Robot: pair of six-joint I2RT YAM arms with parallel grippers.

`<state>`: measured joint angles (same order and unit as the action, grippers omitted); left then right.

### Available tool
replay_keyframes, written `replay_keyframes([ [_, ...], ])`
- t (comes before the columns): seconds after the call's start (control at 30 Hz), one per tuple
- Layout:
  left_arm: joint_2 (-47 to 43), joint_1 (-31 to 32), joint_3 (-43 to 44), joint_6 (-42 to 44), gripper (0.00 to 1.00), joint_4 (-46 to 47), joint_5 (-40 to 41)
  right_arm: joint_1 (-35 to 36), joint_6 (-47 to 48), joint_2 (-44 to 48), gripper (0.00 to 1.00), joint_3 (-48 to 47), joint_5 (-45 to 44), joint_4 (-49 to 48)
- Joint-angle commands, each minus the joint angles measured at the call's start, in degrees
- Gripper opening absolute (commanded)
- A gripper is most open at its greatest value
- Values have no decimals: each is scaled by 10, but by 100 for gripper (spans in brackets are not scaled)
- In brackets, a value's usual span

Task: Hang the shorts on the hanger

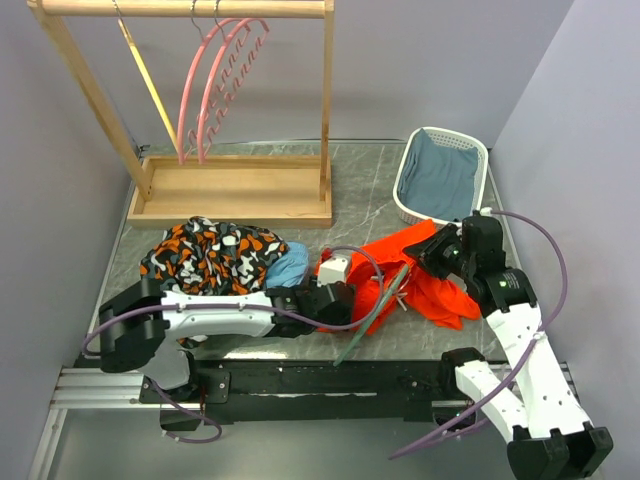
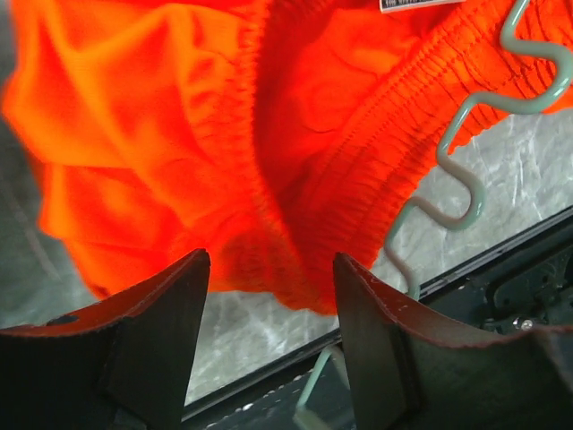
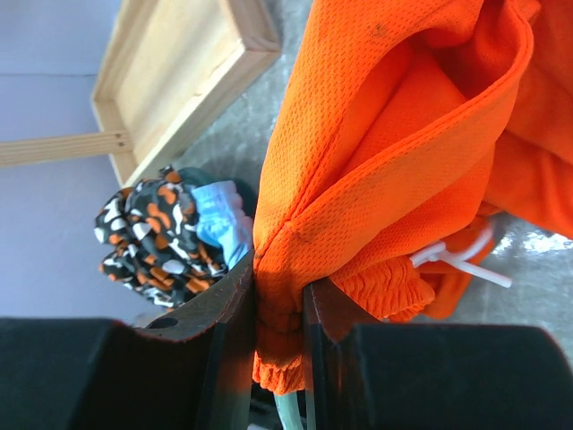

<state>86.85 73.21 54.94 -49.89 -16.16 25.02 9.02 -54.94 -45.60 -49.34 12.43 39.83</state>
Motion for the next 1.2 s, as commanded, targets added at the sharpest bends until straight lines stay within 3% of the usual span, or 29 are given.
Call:
replay_keyframes([
  [0.0,38,-13,39,-22,64,36,-44,1,-17,24,0,0,25,-57],
  [0.07,48,-21,37,-26,62,46,-47,1,-16,29,0,1,23,-57],
  [0.17,53,-25,23,-43,44,54,-40,1,-15,33,0,-3,17,-51],
  [0.2,46,-25,15,-58,25,54,-33,1,-16,32,0,-9,13,-49],
  [0.27,18,-25,-28,-85,5,66,-31,-1,-16,29,0,-32,3,-45],
  [0.3,6,-25,-46,-92,2,75,-35,-1,-16,25,0,-43,2,-45],
  [0.47,-48,-20,-152,-139,1,127,-49,-16,-27,-37,0,-121,22,-53],
  [0.67,-71,4,-197,-176,1,131,-24,-61,-66,-88,0,-199,51,-71],
  [1.17,-179,25,-200,-153,1,41,-17,-112,-79,-120,0,-243,-42,-69],
])
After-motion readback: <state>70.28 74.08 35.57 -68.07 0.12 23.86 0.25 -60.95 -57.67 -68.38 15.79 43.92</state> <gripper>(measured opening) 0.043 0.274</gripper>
